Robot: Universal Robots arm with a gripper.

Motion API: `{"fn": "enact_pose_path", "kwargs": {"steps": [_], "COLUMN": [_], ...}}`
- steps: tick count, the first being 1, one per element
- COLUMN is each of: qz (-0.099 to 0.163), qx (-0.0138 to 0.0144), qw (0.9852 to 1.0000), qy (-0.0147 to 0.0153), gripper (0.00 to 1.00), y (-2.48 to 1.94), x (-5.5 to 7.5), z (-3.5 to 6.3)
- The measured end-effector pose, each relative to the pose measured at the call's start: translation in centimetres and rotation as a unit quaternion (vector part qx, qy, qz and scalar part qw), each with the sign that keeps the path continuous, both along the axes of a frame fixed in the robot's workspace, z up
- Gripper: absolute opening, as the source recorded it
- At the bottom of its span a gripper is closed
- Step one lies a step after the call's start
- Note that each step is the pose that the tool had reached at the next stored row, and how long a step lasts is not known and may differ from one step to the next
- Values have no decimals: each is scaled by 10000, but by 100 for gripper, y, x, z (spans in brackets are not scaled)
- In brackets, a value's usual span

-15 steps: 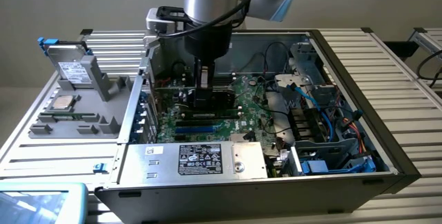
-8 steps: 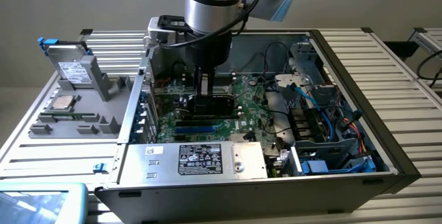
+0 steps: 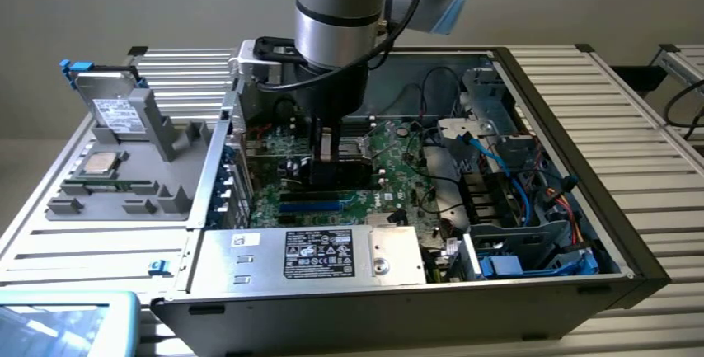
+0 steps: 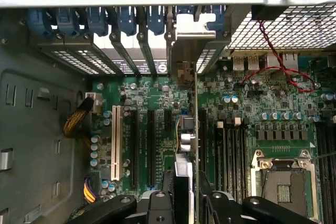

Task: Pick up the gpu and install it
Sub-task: 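Insert the gpu into the slot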

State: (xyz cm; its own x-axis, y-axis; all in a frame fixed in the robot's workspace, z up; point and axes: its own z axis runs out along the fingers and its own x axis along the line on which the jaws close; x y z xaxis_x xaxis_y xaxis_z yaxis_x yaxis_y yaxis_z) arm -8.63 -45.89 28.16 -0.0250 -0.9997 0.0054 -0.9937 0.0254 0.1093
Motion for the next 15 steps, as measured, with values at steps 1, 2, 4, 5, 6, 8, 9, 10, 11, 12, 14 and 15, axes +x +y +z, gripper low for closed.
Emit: {"fn": "enact_pose_path", "kwargs": {"steps": [1,2,4,5,6,8,9,10,11,12,14,15], "qz": [0,0,0,0,0,0,0,0,0,-1,1,1], "qx": [4,8,16,20,24,32,35,39,42,44,49,52], "qw": [10000,10000,10000,10000,10000,10000,10000,10000,10000,10000,10000,10000], "qy": [0,0,0,0,0,0,0,0,0,0,0,0], "gripper": [29,29,29,29,29,29,29,29,29,29,29,29], "y": [0,-1,0,-1,0,-1,-1,0,0,0,-1,-1], "x": [0,-1,-4,-6,-8,-11,-13,-14,-18,-22,-33,-37], "z": [-18,-36,-72,-92,-109,-143,-158,-172,-182,-190,-205,-210]}}
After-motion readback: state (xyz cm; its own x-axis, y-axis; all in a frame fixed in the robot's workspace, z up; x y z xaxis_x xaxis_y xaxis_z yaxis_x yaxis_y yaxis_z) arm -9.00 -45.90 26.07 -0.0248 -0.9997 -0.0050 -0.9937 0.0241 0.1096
